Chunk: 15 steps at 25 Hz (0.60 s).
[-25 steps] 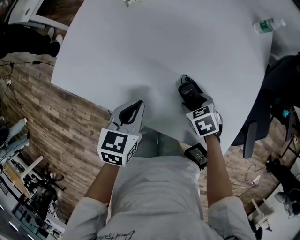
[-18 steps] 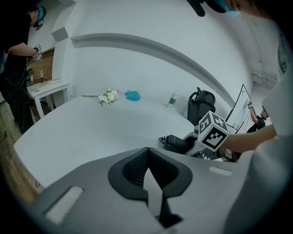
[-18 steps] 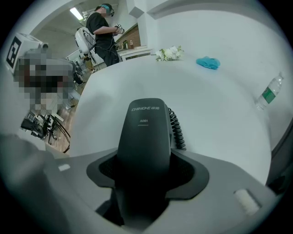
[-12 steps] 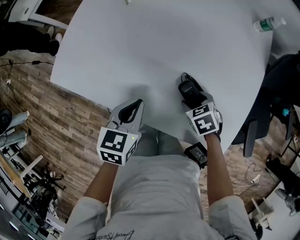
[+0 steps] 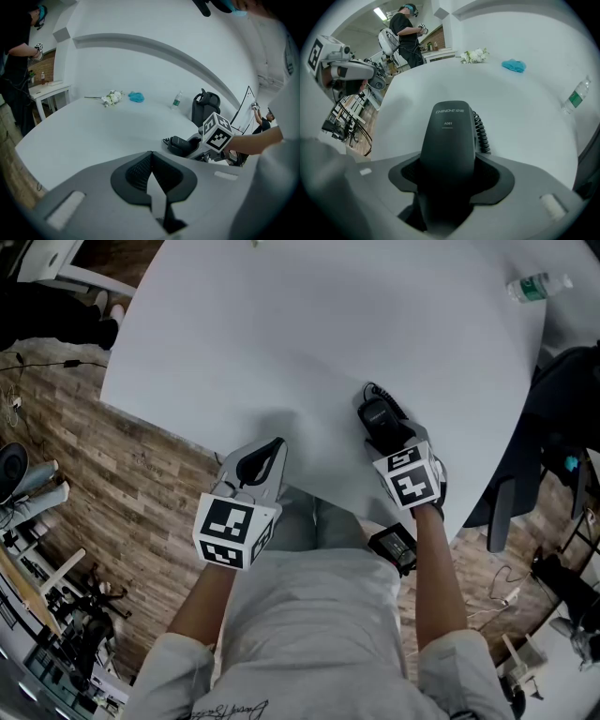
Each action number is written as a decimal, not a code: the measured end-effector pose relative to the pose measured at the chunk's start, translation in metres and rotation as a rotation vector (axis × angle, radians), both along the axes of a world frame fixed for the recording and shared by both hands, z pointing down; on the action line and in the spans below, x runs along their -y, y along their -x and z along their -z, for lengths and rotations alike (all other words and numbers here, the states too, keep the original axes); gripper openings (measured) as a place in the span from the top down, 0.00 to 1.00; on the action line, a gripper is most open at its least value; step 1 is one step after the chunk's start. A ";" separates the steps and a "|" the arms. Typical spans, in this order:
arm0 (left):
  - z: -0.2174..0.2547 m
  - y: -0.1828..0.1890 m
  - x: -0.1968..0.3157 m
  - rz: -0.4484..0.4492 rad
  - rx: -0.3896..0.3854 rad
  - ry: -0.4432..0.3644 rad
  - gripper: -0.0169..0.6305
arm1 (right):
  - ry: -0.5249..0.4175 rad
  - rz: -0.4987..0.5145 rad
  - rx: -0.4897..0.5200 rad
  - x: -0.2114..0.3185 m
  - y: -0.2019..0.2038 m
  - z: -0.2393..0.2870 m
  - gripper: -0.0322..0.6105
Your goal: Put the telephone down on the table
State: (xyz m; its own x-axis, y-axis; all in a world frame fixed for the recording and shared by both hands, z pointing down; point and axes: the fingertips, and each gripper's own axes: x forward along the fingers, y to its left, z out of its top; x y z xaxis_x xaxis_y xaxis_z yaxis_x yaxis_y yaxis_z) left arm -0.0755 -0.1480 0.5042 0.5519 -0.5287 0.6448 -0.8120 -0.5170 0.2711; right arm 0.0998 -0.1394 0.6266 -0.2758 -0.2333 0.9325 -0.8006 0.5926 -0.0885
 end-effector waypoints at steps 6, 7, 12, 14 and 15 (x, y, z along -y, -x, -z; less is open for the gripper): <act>0.000 0.003 -0.001 0.007 -0.005 0.004 0.95 | -0.004 0.007 0.001 0.000 0.000 0.001 0.49; 0.000 0.003 -0.001 0.007 -0.006 0.005 0.95 | -0.005 0.007 0.000 0.000 -0.001 0.001 0.49; -0.001 0.004 -0.001 0.009 -0.009 0.007 0.95 | 0.004 0.017 -0.002 0.001 -0.002 0.000 0.43; -0.001 0.005 -0.001 0.010 -0.009 0.007 0.95 | 0.023 0.032 0.009 -0.001 0.000 0.001 0.37; -0.001 0.005 -0.001 0.010 -0.009 0.008 0.95 | 0.028 0.035 0.011 -0.002 0.001 0.001 0.37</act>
